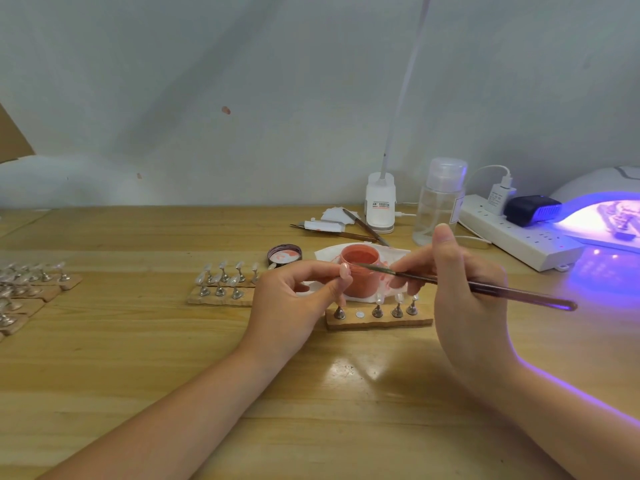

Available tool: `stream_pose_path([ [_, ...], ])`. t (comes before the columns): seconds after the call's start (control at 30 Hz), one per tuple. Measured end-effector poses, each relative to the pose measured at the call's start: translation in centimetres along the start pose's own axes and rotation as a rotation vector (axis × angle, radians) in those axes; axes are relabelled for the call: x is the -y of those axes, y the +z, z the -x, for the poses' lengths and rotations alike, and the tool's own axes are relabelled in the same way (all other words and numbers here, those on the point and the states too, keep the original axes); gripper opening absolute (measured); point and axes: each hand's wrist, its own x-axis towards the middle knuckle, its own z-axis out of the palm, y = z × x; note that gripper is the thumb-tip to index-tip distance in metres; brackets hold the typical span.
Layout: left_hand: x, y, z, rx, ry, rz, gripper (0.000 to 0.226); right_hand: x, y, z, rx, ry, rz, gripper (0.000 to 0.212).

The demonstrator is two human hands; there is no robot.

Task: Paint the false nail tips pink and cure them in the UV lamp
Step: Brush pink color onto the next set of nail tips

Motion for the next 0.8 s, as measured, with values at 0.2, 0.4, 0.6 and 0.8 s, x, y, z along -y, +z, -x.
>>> stream_pose_path([
  [0.2,-0.1,-0.05,0.05,0.004,-0.022,-0.011,0.004,0.09,0.31,0.21,0.017,0.041,-0.044,0.047],
  [0.4,-0.22,0.05,0.06,-0.009,-0.049,0.0,0.012,0.13,0.4,0.22,0.032,0.063,-0.037,0.045],
  [0.6,-0.21,0.07,0.0,-0.008,-0.064,0.004,0.014,-0.01,0.34,0.19,0.028,0.017,0.002,0.043],
  [0.8,-0.39,0.04,0.07,-0.002,-0.054,0.01,0.005,0.06,0.33,0.16,0.027,0.012,-0.016,0.044],
])
